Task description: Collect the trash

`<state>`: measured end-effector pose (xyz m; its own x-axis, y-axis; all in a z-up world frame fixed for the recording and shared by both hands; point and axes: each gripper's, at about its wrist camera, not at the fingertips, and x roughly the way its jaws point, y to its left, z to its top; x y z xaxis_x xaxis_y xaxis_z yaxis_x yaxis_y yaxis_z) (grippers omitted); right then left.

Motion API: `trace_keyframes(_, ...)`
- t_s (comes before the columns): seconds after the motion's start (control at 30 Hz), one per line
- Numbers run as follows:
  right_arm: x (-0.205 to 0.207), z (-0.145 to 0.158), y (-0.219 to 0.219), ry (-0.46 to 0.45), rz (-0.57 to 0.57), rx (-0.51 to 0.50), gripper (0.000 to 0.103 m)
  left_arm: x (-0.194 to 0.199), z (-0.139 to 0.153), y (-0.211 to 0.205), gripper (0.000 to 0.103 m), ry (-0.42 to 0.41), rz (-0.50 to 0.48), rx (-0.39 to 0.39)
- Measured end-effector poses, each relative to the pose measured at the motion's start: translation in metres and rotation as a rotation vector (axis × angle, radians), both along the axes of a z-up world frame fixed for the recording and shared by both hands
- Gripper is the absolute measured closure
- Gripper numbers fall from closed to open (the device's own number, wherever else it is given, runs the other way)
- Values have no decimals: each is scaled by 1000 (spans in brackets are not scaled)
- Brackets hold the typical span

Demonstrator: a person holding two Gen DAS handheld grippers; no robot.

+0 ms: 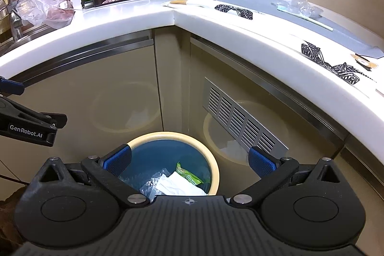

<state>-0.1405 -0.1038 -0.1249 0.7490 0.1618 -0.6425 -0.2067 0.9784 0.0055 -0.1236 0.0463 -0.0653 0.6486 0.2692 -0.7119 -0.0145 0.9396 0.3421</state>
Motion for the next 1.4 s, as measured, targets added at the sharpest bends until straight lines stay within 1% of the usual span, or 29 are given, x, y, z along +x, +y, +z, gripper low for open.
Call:
trace_keyframes(0.87, 3, -6, -2, 12, 12, 17, 0, 3, -8, 0, 0, 12, 8, 54)
trace_keyframes(1.2, 4, -4, 0, -8, 26, 13, 0, 5, -10, 0, 0, 11, 16, 70)
trace_keyframes(1.4, 5, 7, -4, -35, 19, 34, 0, 7, -8, 5, 0, 9, 22, 57)
